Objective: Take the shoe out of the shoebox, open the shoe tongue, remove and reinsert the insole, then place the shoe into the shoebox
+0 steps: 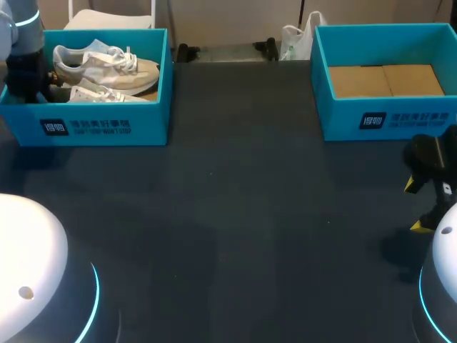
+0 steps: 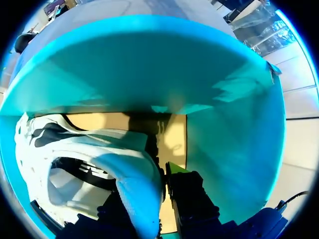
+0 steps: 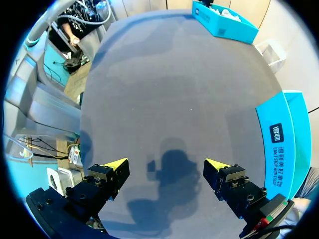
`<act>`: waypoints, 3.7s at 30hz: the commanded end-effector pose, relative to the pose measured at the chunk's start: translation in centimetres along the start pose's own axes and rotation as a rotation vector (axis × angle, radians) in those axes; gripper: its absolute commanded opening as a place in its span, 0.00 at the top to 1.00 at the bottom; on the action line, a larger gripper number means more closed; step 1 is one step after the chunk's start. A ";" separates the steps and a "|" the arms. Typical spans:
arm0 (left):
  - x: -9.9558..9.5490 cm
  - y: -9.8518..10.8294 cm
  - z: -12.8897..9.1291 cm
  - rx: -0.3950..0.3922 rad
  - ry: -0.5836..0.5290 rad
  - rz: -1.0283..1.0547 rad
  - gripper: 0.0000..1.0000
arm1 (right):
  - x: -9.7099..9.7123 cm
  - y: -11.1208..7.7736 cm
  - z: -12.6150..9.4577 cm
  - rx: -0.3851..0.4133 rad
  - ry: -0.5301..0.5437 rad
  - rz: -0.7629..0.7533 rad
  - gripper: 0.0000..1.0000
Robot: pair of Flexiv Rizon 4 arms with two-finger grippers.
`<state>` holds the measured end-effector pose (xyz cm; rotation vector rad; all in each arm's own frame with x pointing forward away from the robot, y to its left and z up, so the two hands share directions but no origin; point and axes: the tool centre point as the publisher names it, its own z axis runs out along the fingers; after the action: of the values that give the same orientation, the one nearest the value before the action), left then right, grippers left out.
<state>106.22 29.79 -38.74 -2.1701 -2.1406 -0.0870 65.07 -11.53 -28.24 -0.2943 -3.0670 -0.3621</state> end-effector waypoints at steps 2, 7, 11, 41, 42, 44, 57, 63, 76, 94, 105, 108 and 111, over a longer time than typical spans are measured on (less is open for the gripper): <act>0.4 0.3 -0.8 0.003 -0.006 -0.003 1.00 | 0.1 0.0 0.1 0.003 -0.003 0.001 0.00; 1.1 0.8 -1.6 0.016 0.006 -0.043 1.00 | 0.1 0.0 0.1 0.003 -0.003 0.001 0.00; 1.6 0.8 -3.3 0.021 -0.009 -0.070 1.00 | 0.1 0.0 0.1 0.003 -0.003 0.001 0.00; 3.2 -3.3 -21.5 -0.052 0.005 -0.165 1.00 | 0.1 0.0 0.1 0.003 -0.003 0.001 0.00; 2.9 -3.9 -21.9 -0.054 0.010 -0.166 1.00 | 0.1 0.0 0.1 0.003 -0.003 0.001 0.00; 2.3 -5.3 -22.6 -0.044 0.015 -0.149 1.00 | 0.1 0.0 0.1 0.003 -0.003 0.001 0.00; 0.5 -8.1 -24.0 -0.054 0.012 -0.148 1.00 | 0.1 0.0 0.1 0.003 -0.003 0.001 0.00; -1.8 -11.5 -23.5 -0.092 -0.001 -0.117 1.00 | 0.1 0.0 0.1 0.003 -0.003 0.001 0.00; -10.9 -21.0 -23.3 -0.118 0.030 -0.124 1.00 | 0.1 0.0 0.1 0.003 -0.003 0.001 0.00; -19.3 -27.9 -21.9 -0.085 -0.008 -0.101 1.00 | 0.1 0.0 0.1 0.003 -0.003 0.001 0.00; -21.4 -29.6 -19.5 -0.078 0.013 -0.034 1.00 | 0.1 0.0 0.1 0.003 -0.003 0.001 0.00; -23.6 -30.4 -17.9 -0.080 0.025 0.000 1.00 | 0.1 0.0 0.1 0.003 -0.003 0.001 0.00; -25.3 -31.4 -16.6 -0.064 0.049 0.025 1.00 | 0.1 0.0 0.1 0.003 -0.003 0.001 0.00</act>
<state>75.41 5.18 -22.24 -2.2114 -2.1162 -0.1452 65.08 -11.54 -28.24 -0.2946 -3.0669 -0.3621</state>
